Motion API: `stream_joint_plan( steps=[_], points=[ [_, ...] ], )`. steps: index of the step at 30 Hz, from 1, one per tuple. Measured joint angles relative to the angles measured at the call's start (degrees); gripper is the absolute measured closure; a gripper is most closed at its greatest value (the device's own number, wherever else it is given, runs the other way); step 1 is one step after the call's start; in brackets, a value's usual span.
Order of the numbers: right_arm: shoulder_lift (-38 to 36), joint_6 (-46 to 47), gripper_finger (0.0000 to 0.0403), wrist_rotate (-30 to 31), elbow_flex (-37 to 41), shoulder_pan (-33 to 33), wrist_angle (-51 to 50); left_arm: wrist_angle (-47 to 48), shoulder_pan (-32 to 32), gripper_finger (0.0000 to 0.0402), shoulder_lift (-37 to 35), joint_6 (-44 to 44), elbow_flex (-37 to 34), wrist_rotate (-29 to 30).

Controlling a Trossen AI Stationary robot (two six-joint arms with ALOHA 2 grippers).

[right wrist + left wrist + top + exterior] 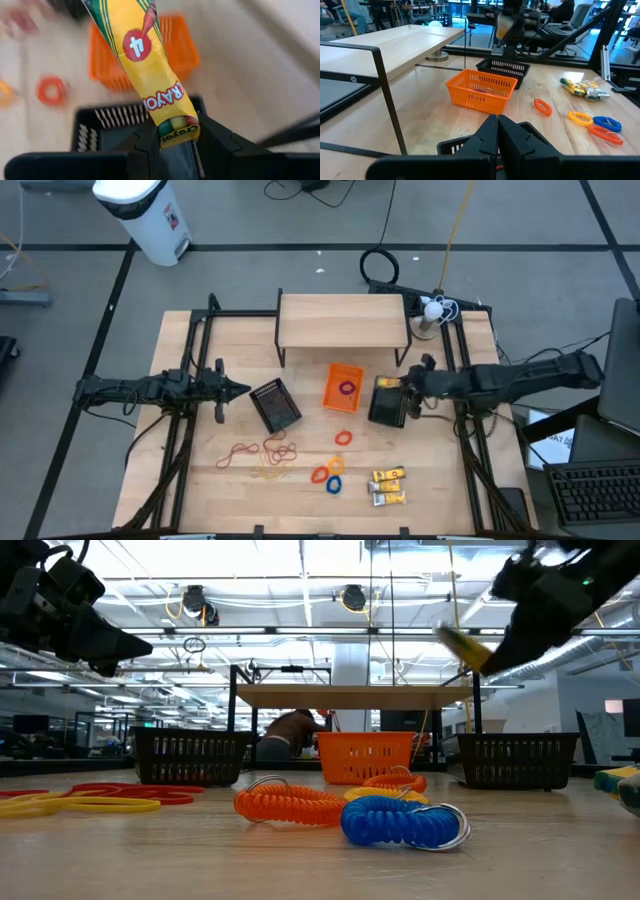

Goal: Pick & Place Office Desk Supplies
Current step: Put the crayon box into the right black bin

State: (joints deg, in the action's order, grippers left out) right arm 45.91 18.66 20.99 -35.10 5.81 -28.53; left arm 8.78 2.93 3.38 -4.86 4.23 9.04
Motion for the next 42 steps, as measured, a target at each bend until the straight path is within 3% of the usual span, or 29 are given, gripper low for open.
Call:
stream_joint_plan(
  steps=[7, 15, 21, 29, 37, 42],
  points=[
    [15.34, 4.02, 0.0312, -0.04, -10.29, -0.51, -14.95, 0.00, 0.01, 0.0392, 0.00, -0.21, 0.00, -0.02],
    [22.60, 8.87, 0.0312, -1.78, -20.12, -0.64, -27.77, 0.00, -0.01, 0.0392, -0.01, 0.05, 0.00, -0.04],
    [27.78, 12.70, 0.0312, -4.76, -22.92, -0.64, -36.13, 0.00, -0.01, 0.0392, -0.02, 0.06, 0.00, -0.04],
    [34.45, 12.12, 0.0312, -9.27, -23.14, -2.55, -36.57, 0.00, -0.01, 0.0392, -0.02, 0.11, 0.00, -0.06],
    [39.97, 9.13, 0.0311, -9.31, -23.19, -5.93, -36.63, 0.00, 0.01, 0.0392, -0.02, 0.21, 0.00, -0.06],
    [40.23, 7.56, 0.0279, -10.84, -23.25, -7.10, -35.94, 0.00, 0.00, 0.0392, 0.00, 0.21, 0.00, -0.07]
  ],
)
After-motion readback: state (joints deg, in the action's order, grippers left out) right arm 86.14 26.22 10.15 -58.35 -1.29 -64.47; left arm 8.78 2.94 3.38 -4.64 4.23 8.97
